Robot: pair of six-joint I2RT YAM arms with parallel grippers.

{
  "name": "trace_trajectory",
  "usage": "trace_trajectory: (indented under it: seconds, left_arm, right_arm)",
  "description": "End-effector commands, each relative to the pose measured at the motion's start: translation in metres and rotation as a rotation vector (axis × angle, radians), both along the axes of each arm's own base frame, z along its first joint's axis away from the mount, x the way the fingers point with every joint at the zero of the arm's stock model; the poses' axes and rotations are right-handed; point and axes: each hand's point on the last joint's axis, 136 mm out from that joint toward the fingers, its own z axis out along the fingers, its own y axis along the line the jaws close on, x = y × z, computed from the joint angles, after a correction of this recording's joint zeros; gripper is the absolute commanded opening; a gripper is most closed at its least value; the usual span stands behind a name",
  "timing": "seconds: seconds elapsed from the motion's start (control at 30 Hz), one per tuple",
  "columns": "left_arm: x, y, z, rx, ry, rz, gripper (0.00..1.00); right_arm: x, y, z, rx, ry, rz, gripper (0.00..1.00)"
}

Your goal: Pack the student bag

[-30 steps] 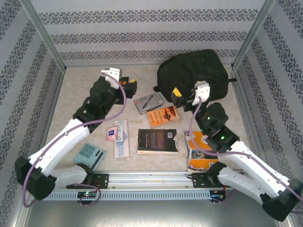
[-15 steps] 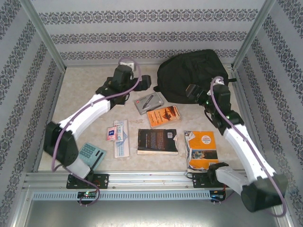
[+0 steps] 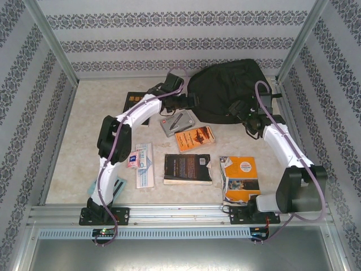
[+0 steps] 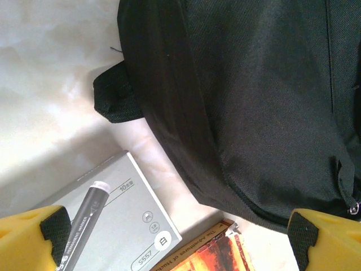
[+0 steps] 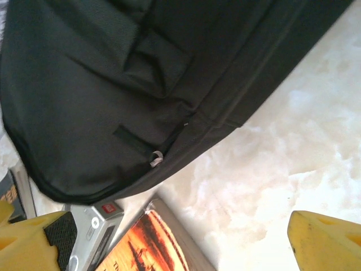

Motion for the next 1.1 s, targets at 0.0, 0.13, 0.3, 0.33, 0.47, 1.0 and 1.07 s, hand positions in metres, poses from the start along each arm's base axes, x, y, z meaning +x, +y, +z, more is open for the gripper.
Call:
trace_trajectory:
  seconds: [0.0,0.13,0.3,0.33,0.47,1.0,1.07]
  left_arm:
    - [0.0,-0.018,0.01,0.034,-0.008,-0.059,1.0]
    - [0.002,-0.027,-0.007,0.108,0.004,-0.073,0.97]
    - [0.005,-0.033,-0.028,0.134,0.06,-0.072,0.83]
    - [0.006,-0.033,-0.03,0.135,0.069,-0.067,0.8]
    - [0.008,-0.034,-0.033,0.137,0.074,-0.057,0.69]
    - [-0.016,-0.004,-0.019,0.259,0.109,-0.066,0.37]
    - [-0.022,0.001,-0.017,0.27,0.111,-0.062,0.36]
  right_arm:
    - [0.005,-0.012,-0.019,0.134,0.045,-0.099,0.94]
    - [0.015,-0.014,-0.026,0.136,0.071,-0.1,0.91]
    - [0.013,-0.018,-0.031,0.124,0.104,-0.122,0.88]
    - [0.012,-0.02,-0.031,0.116,0.107,-0.129,0.88]
    - [0.009,-0.021,-0.034,0.095,0.112,-0.135,0.88]
    - [0.002,0.012,-0.05,0.2,0.144,-0.106,0.73]
    - [0.003,0.021,-0.049,0.238,0.149,-0.114,0.7]
